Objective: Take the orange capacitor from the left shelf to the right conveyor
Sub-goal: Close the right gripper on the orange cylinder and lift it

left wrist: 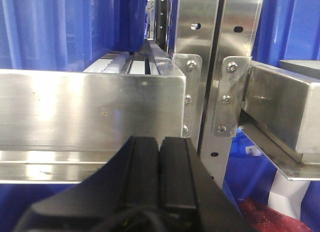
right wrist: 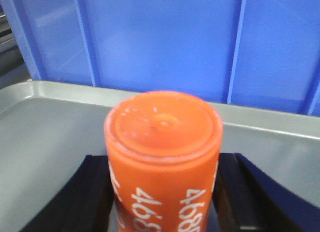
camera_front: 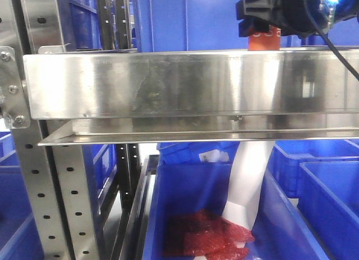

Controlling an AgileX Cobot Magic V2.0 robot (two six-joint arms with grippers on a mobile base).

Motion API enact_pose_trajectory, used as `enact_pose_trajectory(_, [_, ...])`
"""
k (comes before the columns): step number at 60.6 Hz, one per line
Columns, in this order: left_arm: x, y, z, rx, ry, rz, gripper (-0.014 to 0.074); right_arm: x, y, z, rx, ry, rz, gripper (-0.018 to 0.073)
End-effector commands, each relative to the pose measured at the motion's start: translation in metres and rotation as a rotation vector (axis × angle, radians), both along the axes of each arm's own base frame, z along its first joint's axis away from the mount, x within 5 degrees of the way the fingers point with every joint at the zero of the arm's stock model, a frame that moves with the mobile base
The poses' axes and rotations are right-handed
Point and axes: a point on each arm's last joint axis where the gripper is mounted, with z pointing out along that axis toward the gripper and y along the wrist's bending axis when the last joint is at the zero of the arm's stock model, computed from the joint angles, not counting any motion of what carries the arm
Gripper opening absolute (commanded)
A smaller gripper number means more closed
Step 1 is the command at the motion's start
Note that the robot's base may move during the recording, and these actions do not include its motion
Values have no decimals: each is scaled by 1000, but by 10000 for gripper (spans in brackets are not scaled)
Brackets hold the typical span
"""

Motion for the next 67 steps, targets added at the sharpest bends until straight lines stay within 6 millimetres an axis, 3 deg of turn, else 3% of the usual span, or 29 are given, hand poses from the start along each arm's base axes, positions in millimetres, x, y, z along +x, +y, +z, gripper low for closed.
enact_pose_trajectory(1, [-1, 0, 10, -14, -101, -1, -127, 2, -3, 36, 47, -172, -16, 175])
enact_pose_trajectory(6, [-1, 0, 10, -14, -101, -1, -127, 0, -3, 44, 43, -191, -8, 132])
enact_pose_trajectory(16, [-1, 0, 10, -14, -101, -1, -127, -20, -6, 82, 0, -227, 34, 132])
enact_pose_trajectory(26, [-1, 0, 10, -14, -101, -1, -127, -63, -19, 124, -11, -283, 48, 132])
enact_pose_trajectory(35, [-1, 0, 10, -14, -101, -1, -127, -109, -33, 145, -23, -284, 55, 132])
enact_pose_trajectory(53, [-1, 0, 10, -14, -101, -1, -127, -197, -62, 130, -37, -292, 58, 132])
enact_pose_trajectory(67, [-1, 0, 10, -14, -101, -1, -127, -241, -76, 115, -14, -369, 53, 132])
